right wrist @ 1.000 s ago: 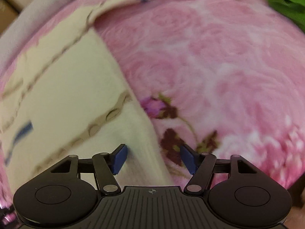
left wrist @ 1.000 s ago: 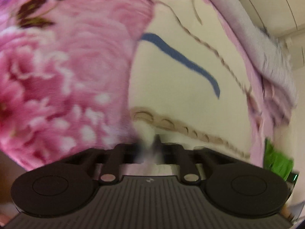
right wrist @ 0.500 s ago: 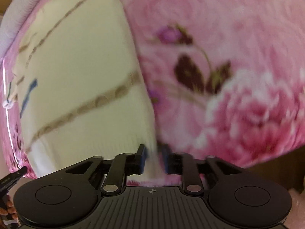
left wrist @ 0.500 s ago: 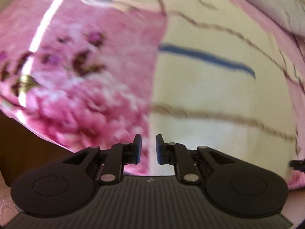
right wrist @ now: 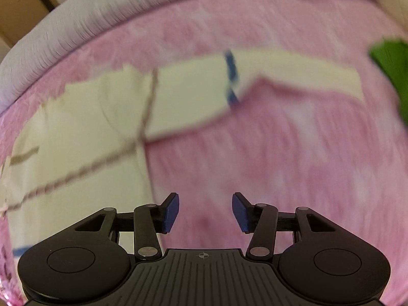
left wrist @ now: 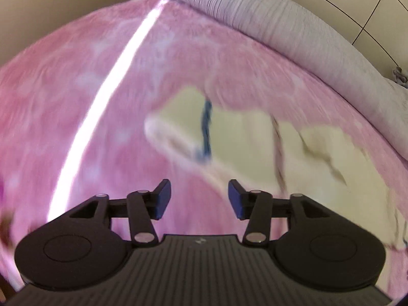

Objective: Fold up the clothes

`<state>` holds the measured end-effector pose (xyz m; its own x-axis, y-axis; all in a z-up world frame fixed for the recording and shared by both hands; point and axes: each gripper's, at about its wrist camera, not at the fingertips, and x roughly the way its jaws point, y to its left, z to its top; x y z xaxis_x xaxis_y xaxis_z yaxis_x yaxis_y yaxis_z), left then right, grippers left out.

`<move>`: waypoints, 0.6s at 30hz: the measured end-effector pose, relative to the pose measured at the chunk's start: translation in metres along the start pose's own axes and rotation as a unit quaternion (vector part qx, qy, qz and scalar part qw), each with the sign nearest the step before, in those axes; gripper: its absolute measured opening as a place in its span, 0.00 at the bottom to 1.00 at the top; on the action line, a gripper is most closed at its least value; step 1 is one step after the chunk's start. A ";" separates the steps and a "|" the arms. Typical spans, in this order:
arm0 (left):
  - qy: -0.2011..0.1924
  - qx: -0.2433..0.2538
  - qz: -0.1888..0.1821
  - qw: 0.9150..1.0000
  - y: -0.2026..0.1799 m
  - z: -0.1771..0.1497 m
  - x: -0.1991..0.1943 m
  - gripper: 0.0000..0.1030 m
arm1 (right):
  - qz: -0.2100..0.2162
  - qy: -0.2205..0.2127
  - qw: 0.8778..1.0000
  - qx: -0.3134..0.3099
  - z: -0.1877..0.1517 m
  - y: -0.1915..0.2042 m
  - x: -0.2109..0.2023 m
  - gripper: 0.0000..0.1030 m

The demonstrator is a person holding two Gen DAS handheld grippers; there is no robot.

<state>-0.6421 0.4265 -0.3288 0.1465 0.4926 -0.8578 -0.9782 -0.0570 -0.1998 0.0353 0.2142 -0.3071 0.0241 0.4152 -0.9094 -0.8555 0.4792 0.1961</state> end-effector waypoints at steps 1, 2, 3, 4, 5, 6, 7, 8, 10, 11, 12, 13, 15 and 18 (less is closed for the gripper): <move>-0.003 0.001 0.000 1.000 0.003 0.017 0.011 0.46 | -0.001 -0.005 1.000 -0.006 0.007 0.009 0.005 0.52; -0.006 0.001 0.001 1.000 0.007 0.034 0.022 0.46 | -0.003 -0.007 1.000 -0.009 0.014 0.019 0.012 0.53; -0.006 -0.002 0.004 1.000 0.012 0.047 0.032 0.47 | -0.006 -0.008 1.000 -0.009 0.021 0.029 0.021 0.53; -0.002 -0.009 0.010 1.000 0.020 0.055 0.043 0.46 | -0.009 -0.009 1.000 -0.009 0.029 0.040 0.031 0.53; 0.003 -0.017 0.016 1.000 0.029 0.061 0.052 0.46 | -0.010 -0.010 1.000 -0.008 0.033 0.050 0.039 0.53; 0.007 -0.025 0.017 1.000 0.037 0.064 0.058 0.46 | -0.010 -0.010 1.000 -0.004 0.034 0.060 0.044 0.53; 0.011 -0.032 0.012 0.999 0.045 0.064 0.063 0.47 | -0.010 -0.009 1.000 -0.001 0.035 0.068 0.048 0.53; 0.019 -0.043 0.004 0.999 0.053 0.062 0.067 0.47 | -0.011 -0.008 1.000 0.000 0.035 0.076 0.052 0.53; 0.028 -0.077 -0.025 0.996 0.066 0.056 0.069 0.47 | -0.019 -0.004 1.000 0.007 0.032 0.086 0.058 0.53; 0.023 -0.087 -0.036 0.995 0.071 0.051 0.065 0.47 | -0.024 0.003 1.000 0.014 0.030 0.089 0.061 0.54; 0.017 -0.088 -0.038 0.995 0.075 0.044 0.061 0.47 | -0.028 0.009 0.999 0.021 0.028 0.091 0.064 0.54; 0.014 -0.084 -0.037 0.996 0.077 0.039 0.059 0.47 | -0.031 0.016 0.999 0.031 0.025 0.091 0.066 0.54; 0.018 -0.073 -0.031 0.997 0.081 0.028 0.061 0.47 | -0.034 0.030 0.998 0.052 0.019 0.089 0.068 0.54; 0.009 -0.084 -0.037 0.996 0.079 0.021 0.070 0.46 | -0.040 0.042 0.996 0.066 0.010 0.086 0.070 0.54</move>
<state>-0.7120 0.4751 -0.3948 0.2219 0.4856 -0.8455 -0.9264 -0.1654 -0.3382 -0.0313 0.2918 -0.3500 0.0407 0.3075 -0.9507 -0.7769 0.6080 0.1634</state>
